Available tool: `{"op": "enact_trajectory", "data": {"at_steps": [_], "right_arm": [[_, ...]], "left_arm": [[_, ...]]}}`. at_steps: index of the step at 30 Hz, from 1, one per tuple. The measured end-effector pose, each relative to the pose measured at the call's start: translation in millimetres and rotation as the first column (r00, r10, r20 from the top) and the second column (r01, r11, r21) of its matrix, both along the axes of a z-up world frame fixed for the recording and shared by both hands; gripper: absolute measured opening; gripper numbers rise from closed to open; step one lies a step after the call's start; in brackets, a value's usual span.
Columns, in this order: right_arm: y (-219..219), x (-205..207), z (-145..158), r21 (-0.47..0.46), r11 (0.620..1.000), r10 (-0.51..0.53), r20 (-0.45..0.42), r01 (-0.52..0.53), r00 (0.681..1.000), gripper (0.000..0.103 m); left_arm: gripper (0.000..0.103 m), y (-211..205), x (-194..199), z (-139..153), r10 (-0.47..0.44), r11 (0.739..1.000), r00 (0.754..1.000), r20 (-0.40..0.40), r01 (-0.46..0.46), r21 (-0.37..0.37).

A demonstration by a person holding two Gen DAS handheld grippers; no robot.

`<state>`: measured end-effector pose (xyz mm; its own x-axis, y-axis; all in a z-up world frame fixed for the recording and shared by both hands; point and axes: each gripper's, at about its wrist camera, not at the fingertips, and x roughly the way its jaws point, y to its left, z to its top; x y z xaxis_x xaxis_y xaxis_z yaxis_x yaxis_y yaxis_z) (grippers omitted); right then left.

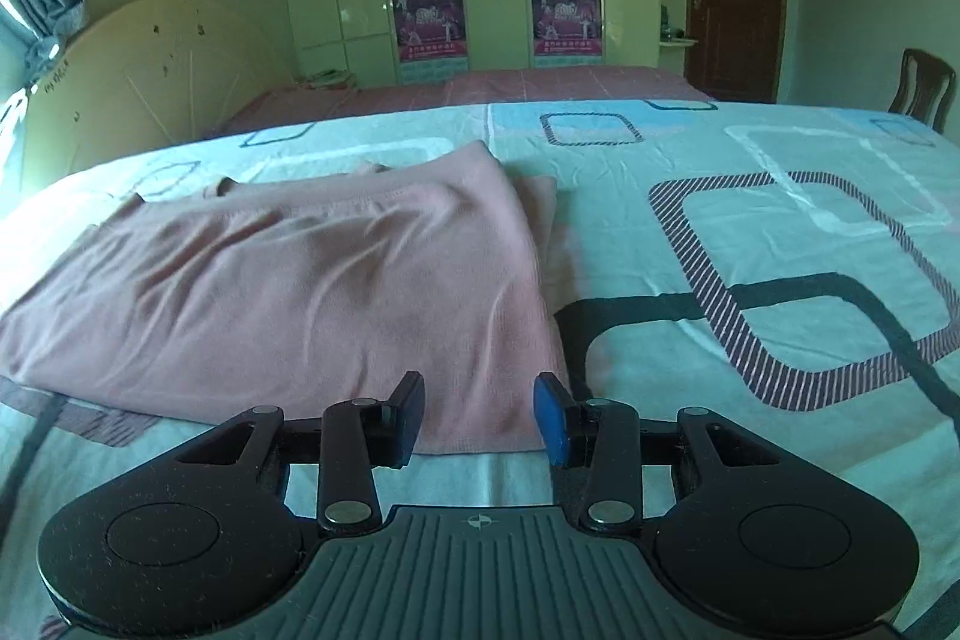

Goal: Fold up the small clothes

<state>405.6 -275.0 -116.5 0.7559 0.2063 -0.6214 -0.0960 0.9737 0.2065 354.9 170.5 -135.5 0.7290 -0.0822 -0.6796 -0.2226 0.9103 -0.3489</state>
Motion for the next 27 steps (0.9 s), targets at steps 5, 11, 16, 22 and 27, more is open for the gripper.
{"op": "enact_trajectory", "data": {"at_steps": [5,11,16,22,27], "right_arm": [[27,26,10,0.116,0.991,0.071,-0.023,-0.068,0.997,0.008],[84,70,7,0.195,0.973,0.138,-0.048,-0.126,0.989,0.008],[129,95,3,0.240,0.948,0.225,-0.051,-0.207,0.973,0.008],[155,104,4,0.235,0.934,0.285,-0.034,-0.270,0.958,0.008],[171,117,-23,0.119,0.953,0.294,-0.149,-0.278,0.944,0.008]], "left_arm": [[0.065,17,20,-12,0.110,0.976,0.994,0.028,-0.103,-0.190],[0.064,30,59,-21,0.180,0.941,0.983,0.047,-0.158,-0.298],[0.035,33,77,-32,0.210,0.927,0.976,0.063,-0.178,-0.330],[0.009,36,70,-6,0.199,0.921,0.966,0.164,-0.127,-0.370],[0.009,39,77,-27,0.215,0.920,0.972,0.093,-0.170,-0.353]]}}
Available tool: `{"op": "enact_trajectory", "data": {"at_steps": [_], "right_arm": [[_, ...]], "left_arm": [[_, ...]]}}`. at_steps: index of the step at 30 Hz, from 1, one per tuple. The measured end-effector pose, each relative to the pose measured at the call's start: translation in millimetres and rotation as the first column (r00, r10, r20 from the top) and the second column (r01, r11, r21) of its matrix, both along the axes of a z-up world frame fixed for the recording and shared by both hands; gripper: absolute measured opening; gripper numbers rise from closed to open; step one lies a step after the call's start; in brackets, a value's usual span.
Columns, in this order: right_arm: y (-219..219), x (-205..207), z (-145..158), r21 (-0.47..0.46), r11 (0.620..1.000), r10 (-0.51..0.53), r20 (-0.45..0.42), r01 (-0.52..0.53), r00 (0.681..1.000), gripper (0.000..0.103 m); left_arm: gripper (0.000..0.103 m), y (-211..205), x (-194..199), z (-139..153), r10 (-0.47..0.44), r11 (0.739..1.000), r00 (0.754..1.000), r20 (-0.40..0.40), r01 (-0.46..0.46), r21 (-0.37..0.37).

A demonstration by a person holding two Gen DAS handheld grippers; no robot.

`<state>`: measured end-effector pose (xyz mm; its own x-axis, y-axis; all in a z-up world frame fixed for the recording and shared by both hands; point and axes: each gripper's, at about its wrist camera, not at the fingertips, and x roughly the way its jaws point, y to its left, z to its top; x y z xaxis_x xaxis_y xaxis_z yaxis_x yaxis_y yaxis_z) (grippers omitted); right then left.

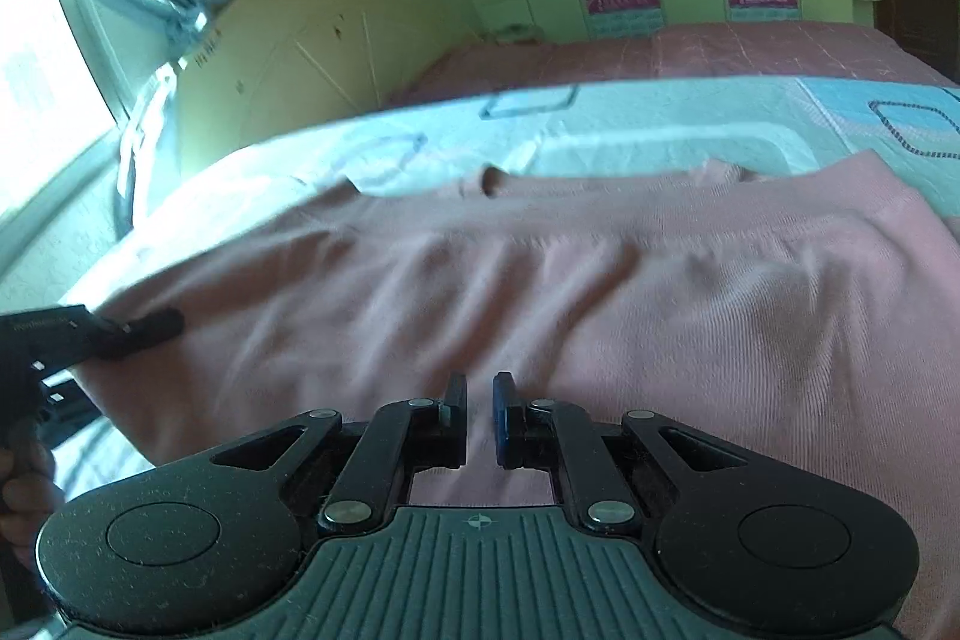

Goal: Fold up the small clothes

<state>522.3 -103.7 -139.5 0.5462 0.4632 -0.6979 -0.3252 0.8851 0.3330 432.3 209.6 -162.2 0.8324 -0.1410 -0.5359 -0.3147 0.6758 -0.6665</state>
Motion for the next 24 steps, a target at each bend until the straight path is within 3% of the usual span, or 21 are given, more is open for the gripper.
{"op": "enact_trajectory", "data": {"at_steps": [2,4,7,10,14,20,24], "right_arm": [[-3,2,-2,0.022,1.000,-0.014,-0.005,0.014,1.000,0.006],[-2,-2,10,0.001,1.000,-0.014,0.028,0.014,1.000,0.007],[1,-6,20,0.053,0.998,0.017,0.085,-0.022,0.996,0.007],[10,3,-3,-0.008,1.000,0.020,0.002,-0.020,1.000,0.006],[11,6,-6,0.014,1.000,0.009,0.021,-0.009,1.000,0.002],[-8,15,-6,0.109,0.994,0.030,-0.018,-0.028,0.999,0.002],[-66,2,15,0.241,0.967,-0.087,0.020,0.079,0.996,0.002]], "left_arm": [[0.009,6,-2,-15,0.016,0.998,1.000,-0.019,-0.017,-0.060],[0.009,6,-4,-14,0.010,0.999,1.000,-0.010,-0.011,-0.051],[0.009,5,-4,-8,0.003,0.999,1.000,0.000,-0.003,-0.035],[0.009,3,-3,0,0.000,1.000,1.000,0.017,0.001,-0.029],[0.009,-7,-6,18,-0.023,0.999,0.999,0.048,0.022,0.027],[0.009,-41,0,54,-0.060,0.994,0.994,0.092,0.051,0.101],[0.009,-92,16,85,-0.149,0.970,0.984,0.100,0.126,0.206]]}}
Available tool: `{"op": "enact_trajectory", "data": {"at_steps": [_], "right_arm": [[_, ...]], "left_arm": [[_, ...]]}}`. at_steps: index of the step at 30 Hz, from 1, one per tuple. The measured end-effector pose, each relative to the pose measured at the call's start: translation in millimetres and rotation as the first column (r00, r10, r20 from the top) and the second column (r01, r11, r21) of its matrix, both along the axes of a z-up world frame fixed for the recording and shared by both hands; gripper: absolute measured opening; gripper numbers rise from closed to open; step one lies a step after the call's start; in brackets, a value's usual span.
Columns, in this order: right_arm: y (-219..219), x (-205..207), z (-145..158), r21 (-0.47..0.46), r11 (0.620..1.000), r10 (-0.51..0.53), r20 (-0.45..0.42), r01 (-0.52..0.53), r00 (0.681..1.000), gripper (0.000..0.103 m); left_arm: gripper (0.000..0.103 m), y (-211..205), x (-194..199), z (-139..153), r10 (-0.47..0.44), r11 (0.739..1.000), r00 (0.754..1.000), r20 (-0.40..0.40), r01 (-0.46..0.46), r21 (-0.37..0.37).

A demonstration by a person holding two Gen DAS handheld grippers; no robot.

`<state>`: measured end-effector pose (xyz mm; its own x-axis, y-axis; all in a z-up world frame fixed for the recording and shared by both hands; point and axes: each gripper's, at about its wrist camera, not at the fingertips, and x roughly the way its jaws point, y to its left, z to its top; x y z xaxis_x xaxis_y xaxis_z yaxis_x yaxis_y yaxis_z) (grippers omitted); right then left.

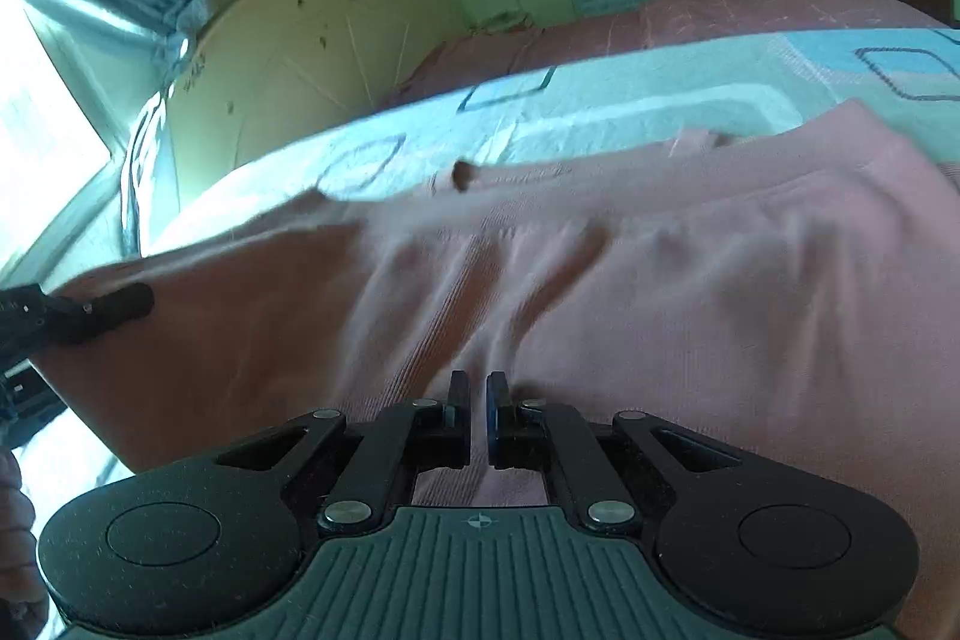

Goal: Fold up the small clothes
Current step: 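Grasp the hem with the left tool while the right tool grasps it, fold toward the collar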

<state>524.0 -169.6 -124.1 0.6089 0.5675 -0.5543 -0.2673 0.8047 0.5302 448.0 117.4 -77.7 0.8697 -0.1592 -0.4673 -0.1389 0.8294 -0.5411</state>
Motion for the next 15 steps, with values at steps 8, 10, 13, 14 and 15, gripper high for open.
{"op": "enact_trajectory", "data": {"at_steps": [8,10,13,14,15], "right_arm": [[-166,-26,20,0.094,0.957,-0.277,0.019,0.274,0.961,0.003],[-199,-30,19,0.115,0.943,-0.315,-0.008,0.314,0.949,0.003],[-237,-35,17,0.119,0.929,-0.349,-0.041,0.351,0.936,0.023],[-247,-37,18,0.114,0.922,-0.366,-0.046,0.369,0.929,0.074],[-255,-42,21,0.129,0.919,-0.374,-0.021,0.374,0.927,0.087]], "left_arm": [[0.009,-183,45,24,-0.281,0.923,0.957,-0.076,0.291,0.252],[0.013,-234,56,8,-0.362,0.882,0.922,-0.136,0.386,0.270],[0.050,-298,70,-32,-0.486,0.797,0.812,-0.321,0.563,0.217],[0.055,-307,65,-36,-0.485,0.791,0.804,-0.344,0.571,0.220],[0.055,-305,59,-34,-0.492,0.793,0.811,-0.317,0.568,0.222]]}}
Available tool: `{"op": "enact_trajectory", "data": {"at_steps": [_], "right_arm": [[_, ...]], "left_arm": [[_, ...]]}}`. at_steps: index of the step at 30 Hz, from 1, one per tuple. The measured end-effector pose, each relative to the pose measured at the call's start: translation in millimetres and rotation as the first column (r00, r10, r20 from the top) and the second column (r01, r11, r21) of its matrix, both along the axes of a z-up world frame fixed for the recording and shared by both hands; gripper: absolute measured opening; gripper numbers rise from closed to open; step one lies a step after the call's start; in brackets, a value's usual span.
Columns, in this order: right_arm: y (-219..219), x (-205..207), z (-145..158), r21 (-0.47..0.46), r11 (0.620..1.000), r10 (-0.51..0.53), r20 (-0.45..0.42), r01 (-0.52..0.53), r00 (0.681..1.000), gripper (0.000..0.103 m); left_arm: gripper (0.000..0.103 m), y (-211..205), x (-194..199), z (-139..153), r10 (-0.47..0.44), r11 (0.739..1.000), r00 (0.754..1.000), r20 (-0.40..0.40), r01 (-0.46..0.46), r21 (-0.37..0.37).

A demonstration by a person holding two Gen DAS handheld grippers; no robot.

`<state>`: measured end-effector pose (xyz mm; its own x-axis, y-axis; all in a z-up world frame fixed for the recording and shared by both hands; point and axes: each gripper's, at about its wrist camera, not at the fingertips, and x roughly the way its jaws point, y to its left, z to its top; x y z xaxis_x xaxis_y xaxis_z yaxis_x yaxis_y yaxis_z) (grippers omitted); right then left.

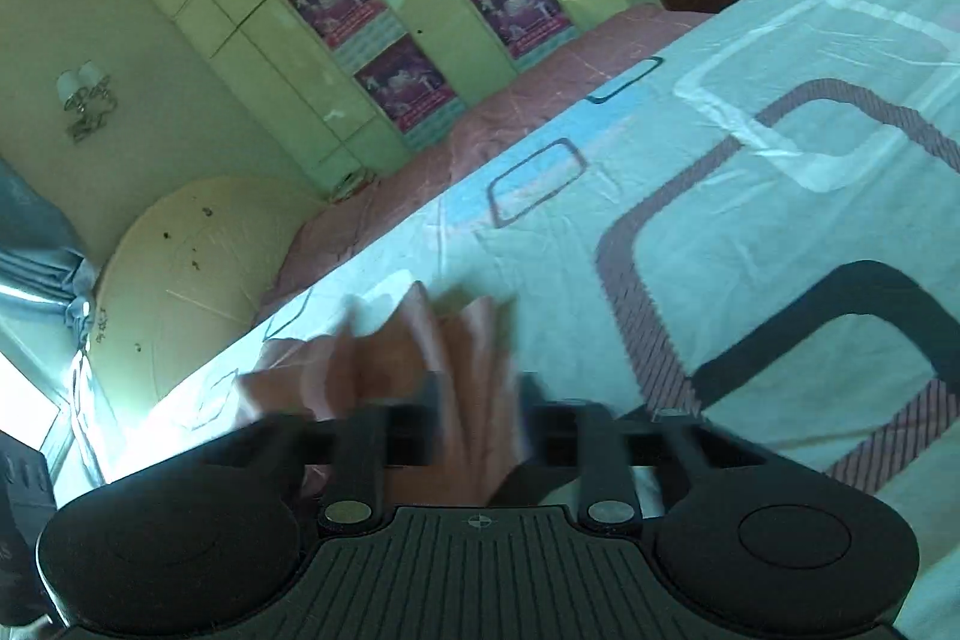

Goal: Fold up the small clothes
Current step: 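Grasp the hem with the left tool while the right tool grasps it, fold toward the collar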

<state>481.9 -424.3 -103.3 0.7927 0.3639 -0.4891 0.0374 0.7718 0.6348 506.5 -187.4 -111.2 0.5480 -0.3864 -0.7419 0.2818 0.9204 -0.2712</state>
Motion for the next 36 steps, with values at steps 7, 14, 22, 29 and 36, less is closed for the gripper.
{"op": "enact_trajectory", "data": {"at_steps": [7,14,22,29,36], "right_arm": [[16,8,0,0.091,0.973,0.208,0.034,-0.210,0.978,0.058],[71,42,-19,0.061,0.938,0.344,-0.038,-0.341,0.938,0.058],[99,69,-44,0.027,0.916,0.400,-0.165,-0.401,0.902,0.058],[118,72,-36,-0.114,0.898,0.394,-0.215,-0.424,0.893,0.014],[110,46,9,-0.198,0.909,0.349,-0.115,-0.365,0.930,0.010]], "left_arm": [[0.050,99,-18,34,0.221,0.974,0.962,0.161,-0.226,0.016],[0.034,155,17,2,0.282,0.957,0.957,0.061,-0.285,0.044],[0.037,172,20,-20,0.264,0.965,0.964,0.020,-0.264,0.004],[0.030,184,41,-12,0.189,0.981,0.978,0.083,-0.186,-0.048],[0.028,160,40,16,0.085,0.996,0.980,0.178,-0.079,-0.038]]}}
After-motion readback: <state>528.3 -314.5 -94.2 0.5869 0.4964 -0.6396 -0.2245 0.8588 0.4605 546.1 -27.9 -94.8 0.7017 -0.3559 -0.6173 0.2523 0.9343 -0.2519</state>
